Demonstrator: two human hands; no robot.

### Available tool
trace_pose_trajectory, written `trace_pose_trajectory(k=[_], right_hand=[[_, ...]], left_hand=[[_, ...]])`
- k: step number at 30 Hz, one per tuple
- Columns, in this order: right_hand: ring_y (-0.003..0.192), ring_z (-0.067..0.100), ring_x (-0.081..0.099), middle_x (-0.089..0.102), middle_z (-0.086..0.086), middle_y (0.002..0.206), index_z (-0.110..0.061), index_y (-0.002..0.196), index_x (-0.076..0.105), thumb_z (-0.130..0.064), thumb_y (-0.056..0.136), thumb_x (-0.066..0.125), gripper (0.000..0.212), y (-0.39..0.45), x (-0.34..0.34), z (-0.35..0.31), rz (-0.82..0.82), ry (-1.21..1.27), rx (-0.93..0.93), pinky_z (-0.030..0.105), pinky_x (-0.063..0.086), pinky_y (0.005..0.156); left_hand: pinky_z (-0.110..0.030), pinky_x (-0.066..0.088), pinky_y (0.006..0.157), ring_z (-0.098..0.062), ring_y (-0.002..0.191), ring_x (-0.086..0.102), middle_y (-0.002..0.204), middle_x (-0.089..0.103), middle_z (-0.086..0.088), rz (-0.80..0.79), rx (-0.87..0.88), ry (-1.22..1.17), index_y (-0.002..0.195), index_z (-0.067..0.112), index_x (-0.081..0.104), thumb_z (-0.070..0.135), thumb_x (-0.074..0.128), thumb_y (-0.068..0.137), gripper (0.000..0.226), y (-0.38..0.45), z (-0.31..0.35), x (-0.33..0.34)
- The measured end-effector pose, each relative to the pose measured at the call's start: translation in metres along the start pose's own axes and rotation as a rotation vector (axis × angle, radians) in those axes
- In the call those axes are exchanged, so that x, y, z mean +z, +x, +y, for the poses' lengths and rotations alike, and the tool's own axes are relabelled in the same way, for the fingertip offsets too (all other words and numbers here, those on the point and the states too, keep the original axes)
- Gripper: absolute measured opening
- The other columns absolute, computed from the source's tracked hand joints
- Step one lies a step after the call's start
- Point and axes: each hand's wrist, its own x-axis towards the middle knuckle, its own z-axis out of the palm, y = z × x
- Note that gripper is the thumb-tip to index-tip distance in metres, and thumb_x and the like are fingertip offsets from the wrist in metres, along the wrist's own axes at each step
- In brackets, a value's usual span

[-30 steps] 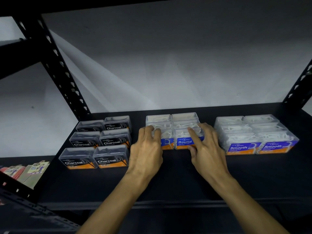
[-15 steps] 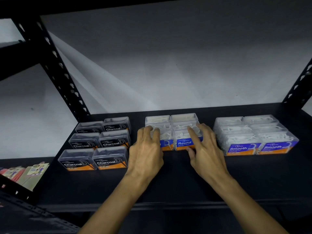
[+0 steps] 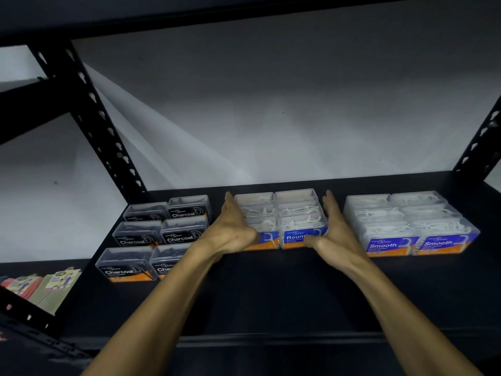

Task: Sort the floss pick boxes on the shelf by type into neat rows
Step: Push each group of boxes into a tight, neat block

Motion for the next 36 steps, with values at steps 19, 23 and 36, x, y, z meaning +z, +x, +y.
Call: trace_pose_trajectory(k=[19, 23, 36], right_hand=[[0.099, 0.001, 0.064, 0.068, -0.017, 0.105, -0.056, 0.100, 0.051, 0.010, 0.072, 0.063, 0.072, 0.009, 0.002, 0.007, -0.049, 0.233, -0.038, 0.022, 0.049, 0.084], [0.098, 0.001, 0.064, 0.069, -0.018, 0.104, -0.057, 0.099, 0.051, 0.009, 0.072, 0.064, 0.073, 0.008, 0.002, 0.009, -0.035, 0.227, -0.045, 0.023, 0.048, 0.085], [0.100, 0.003, 0.064, 0.068, -0.013, 0.108, -0.050, 0.107, 0.052, 0.010, 0.072, 0.064, 0.070, 0.005, 0.001, 0.009, -0.056, 0.240, -0.073, 0.020, 0.048, 0.083]], left_hand=[[-0.038, 0.054, 0.090, -0.013, 0.102, 0.061, 0.114, 0.063, -0.002, 0.009, 0.064, -0.349, 0.122, 0.016, 0.046, 0.001, 0.070, 0.059, 0.069, 0.001, -0.009, 0.010], [-0.037, 0.053, 0.092, -0.013, 0.105, 0.059, 0.114, 0.062, 0.000, 0.000, 0.071, -0.366, 0.122, 0.018, 0.045, 0.000, 0.069, 0.060, 0.070, 0.001, -0.010, 0.010], [-0.041, 0.052, 0.095, -0.016, 0.107, 0.061, 0.114, 0.064, 0.002, -0.017, 0.035, -0.382, 0.125, 0.020, 0.045, 0.008, 0.070, 0.050, 0.080, 0.002, -0.015, 0.011]])
